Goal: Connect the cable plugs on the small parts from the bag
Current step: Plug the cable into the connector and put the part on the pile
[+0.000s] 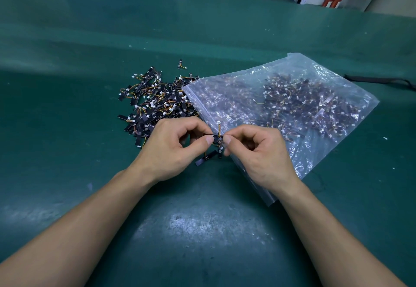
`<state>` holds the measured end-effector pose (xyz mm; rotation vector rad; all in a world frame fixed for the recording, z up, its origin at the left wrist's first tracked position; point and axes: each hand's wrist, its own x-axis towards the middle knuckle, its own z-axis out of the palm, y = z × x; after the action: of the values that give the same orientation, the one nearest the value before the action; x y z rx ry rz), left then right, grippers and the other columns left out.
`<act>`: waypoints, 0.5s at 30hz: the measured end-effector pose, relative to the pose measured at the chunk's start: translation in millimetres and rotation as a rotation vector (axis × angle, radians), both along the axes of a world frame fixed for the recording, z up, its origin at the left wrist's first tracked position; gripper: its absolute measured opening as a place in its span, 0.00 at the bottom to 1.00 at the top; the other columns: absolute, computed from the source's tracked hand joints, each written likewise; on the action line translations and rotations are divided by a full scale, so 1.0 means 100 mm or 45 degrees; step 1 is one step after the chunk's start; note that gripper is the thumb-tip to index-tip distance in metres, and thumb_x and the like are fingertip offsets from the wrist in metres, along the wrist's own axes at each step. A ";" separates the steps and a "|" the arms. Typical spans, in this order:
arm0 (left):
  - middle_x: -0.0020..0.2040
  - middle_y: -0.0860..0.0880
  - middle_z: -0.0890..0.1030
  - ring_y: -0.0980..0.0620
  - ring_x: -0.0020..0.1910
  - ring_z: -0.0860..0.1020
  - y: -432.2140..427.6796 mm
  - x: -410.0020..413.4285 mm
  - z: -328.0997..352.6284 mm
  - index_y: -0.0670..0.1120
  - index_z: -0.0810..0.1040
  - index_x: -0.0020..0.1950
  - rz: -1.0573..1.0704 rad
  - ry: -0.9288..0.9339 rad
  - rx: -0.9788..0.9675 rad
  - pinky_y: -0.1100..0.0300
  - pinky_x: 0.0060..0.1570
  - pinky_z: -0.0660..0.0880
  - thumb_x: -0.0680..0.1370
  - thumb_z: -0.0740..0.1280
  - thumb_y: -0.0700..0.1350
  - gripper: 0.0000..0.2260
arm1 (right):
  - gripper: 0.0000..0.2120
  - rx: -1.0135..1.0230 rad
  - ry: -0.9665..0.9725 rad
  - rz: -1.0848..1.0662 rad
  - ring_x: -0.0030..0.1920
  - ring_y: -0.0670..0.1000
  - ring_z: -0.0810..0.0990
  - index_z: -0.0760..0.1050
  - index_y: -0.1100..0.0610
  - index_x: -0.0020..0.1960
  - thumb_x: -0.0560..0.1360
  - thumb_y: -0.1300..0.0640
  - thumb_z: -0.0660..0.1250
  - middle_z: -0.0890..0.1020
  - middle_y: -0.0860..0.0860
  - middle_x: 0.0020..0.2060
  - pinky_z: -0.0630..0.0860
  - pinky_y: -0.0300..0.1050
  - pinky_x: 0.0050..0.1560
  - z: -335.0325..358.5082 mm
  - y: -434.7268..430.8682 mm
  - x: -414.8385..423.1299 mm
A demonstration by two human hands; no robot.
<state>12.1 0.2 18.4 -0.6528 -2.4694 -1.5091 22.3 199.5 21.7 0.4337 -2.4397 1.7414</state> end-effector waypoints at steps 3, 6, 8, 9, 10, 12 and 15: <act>0.32 0.51 0.81 0.52 0.32 0.76 0.01 0.00 0.00 0.49 0.81 0.41 0.029 0.030 0.012 0.60 0.35 0.72 0.75 0.70 0.45 0.04 | 0.05 -0.031 -0.016 0.000 0.27 0.48 0.72 0.83 0.50 0.40 0.74 0.55 0.70 0.84 0.46 0.30 0.68 0.39 0.29 0.01 -0.01 0.01; 0.34 0.52 0.81 0.53 0.33 0.76 0.01 -0.01 0.01 0.46 0.82 0.41 0.060 0.050 0.013 0.64 0.36 0.71 0.75 0.70 0.43 0.04 | 0.03 -0.078 -0.037 -0.001 0.33 0.65 0.79 0.84 0.47 0.42 0.73 0.53 0.71 0.85 0.49 0.33 0.75 0.56 0.33 0.01 -0.01 0.00; 0.34 0.52 0.81 0.54 0.33 0.76 0.01 -0.01 0.01 0.47 0.82 0.41 0.060 0.056 0.010 0.65 0.36 0.71 0.76 0.71 0.43 0.04 | 0.04 -0.065 -0.020 -0.005 0.34 0.65 0.78 0.83 0.46 0.41 0.73 0.53 0.72 0.85 0.48 0.33 0.75 0.55 0.33 0.01 -0.01 0.00; 0.34 0.52 0.81 0.55 0.33 0.76 0.01 -0.01 0.01 0.47 0.82 0.41 0.059 0.055 0.008 0.65 0.36 0.71 0.76 0.71 0.43 0.04 | 0.04 -0.049 -0.010 -0.004 0.32 0.64 0.77 0.83 0.47 0.41 0.74 0.53 0.71 0.85 0.47 0.32 0.73 0.51 0.32 0.01 -0.01 0.00; 0.34 0.52 0.81 0.56 0.33 0.76 0.01 0.00 0.01 0.47 0.82 0.41 0.057 0.054 0.009 0.65 0.36 0.71 0.75 0.71 0.43 0.04 | 0.04 -0.035 -0.003 0.000 0.32 0.62 0.76 0.83 0.47 0.41 0.74 0.53 0.71 0.85 0.46 0.32 0.71 0.47 0.31 0.01 -0.01 -0.01; 0.34 0.53 0.81 0.58 0.33 0.76 0.01 0.00 0.02 0.49 0.82 0.41 0.045 0.054 0.023 0.66 0.36 0.70 0.75 0.71 0.44 0.03 | 0.04 -0.022 0.008 0.010 0.30 0.59 0.75 0.83 0.48 0.41 0.74 0.54 0.71 0.84 0.45 0.31 0.70 0.43 0.31 0.01 0.00 -0.01; 0.33 0.52 0.81 0.58 0.33 0.75 0.00 0.01 0.01 0.52 0.81 0.44 0.025 0.048 0.040 0.62 0.35 0.72 0.75 0.71 0.47 0.01 | 0.05 -0.027 0.022 0.007 0.32 0.60 0.76 0.84 0.50 0.41 0.74 0.55 0.71 0.84 0.46 0.31 0.71 0.49 0.32 0.00 0.00 -0.02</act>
<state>12.8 0.6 19.8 -0.6435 -2.4122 -1.5111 20.7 200.0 22.2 0.4515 -2.4083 1.7559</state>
